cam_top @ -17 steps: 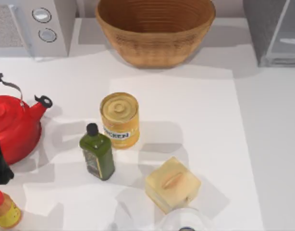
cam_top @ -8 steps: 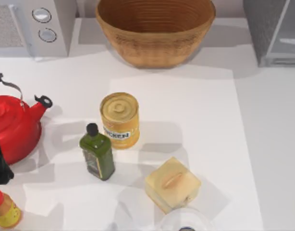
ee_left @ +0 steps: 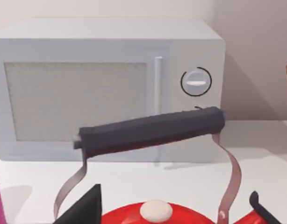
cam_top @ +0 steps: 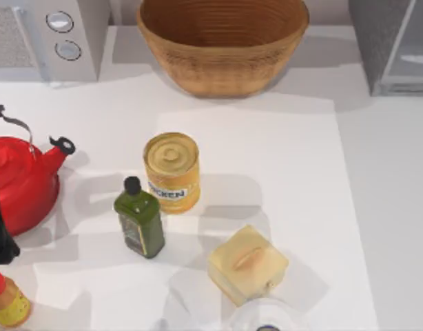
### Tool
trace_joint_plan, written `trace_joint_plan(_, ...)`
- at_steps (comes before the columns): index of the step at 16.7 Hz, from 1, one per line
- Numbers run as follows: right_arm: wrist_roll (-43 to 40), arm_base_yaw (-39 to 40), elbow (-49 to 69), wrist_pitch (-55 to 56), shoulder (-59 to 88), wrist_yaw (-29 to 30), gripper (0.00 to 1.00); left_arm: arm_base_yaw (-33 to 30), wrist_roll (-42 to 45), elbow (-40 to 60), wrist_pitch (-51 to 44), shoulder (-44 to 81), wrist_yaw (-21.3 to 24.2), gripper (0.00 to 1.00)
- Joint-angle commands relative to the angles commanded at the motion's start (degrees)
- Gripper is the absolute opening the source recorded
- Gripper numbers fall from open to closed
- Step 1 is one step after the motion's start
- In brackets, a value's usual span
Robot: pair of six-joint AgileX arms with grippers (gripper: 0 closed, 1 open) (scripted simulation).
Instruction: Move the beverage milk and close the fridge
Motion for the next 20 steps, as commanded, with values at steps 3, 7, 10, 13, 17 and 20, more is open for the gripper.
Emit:
trace_joint_plan(3, 12.44, 7.51, -0.22, 10.08, 0.26, 1.68, 1.00, 0.00, 0.00, 0.00, 0.00, 0.00, 0.00, 1.00)
trace_joint_plan(7, 33.79, 19.90, -0.59, 26.65, 0.48, 4.32, 1.00, 0.00, 0.00, 0.00, 0.00, 0.00, 0.00, 1.00)
trace_joint_plan(10, 49.76, 29.25, -0.84, 39.40, 0.61, 6.25, 1.00, 0.00, 0.00, 0.00, 0.00, 0.00, 0.00, 1.00)
trace_joint_plan(13, 62.26, 37.39, -1.13, 50.35, 0.65, 7.95, 1.00, 0.00, 0.00, 0.00, 0.00, 0.00, 0.00, 1.00)
trace_joint_plan(17, 70.36, 43.63, -1.41, 58.31, 0.65, 9.33, 1.00, 0.00, 0.00, 0.00, 0.00, 0.00, 0.00, 1.00)
trace_joint_plan(20, 70.87, 44.05, -1.44, 58.82, 0.65, 9.43, 1.00, 0.00, 0.00, 0.00, 0.00, 0.00, 0.00, 1.00)
